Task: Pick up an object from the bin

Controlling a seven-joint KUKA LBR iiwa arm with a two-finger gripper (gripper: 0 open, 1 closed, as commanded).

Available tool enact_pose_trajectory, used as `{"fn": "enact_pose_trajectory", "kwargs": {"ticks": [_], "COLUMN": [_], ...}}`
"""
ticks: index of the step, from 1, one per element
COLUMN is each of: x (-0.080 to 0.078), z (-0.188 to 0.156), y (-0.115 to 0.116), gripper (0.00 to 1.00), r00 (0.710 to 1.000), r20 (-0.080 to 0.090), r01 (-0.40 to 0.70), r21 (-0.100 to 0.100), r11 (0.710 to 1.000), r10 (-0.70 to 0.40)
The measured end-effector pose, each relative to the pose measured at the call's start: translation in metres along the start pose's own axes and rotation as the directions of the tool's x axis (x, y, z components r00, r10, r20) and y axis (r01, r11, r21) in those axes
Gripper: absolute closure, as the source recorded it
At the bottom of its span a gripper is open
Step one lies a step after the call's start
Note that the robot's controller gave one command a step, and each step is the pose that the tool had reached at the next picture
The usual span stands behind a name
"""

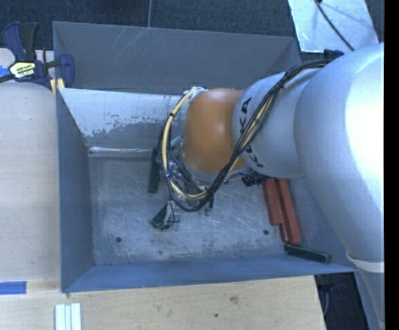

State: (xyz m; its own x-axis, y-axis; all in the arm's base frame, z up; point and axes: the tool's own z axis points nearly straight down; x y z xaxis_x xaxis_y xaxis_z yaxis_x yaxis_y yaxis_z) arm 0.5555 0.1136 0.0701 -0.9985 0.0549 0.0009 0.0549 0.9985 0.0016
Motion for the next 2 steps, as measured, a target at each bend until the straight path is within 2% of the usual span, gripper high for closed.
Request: {"fn": "enact_pose_trajectory", "kwargs": {"ticks": [1,2], "x": [-0.002,0.008], "z": [-0.001,-0.151], "y": [-0.003,0.004], "gripper": [1.00,1.00], "r00": [1.000,1.000], "r20": [0.003,0.012], "r01": [-0.004,0.024], "r21": [0.001,-0.002], "r11": [1.000,1.000], "r10": [0.004,-0.024]}}
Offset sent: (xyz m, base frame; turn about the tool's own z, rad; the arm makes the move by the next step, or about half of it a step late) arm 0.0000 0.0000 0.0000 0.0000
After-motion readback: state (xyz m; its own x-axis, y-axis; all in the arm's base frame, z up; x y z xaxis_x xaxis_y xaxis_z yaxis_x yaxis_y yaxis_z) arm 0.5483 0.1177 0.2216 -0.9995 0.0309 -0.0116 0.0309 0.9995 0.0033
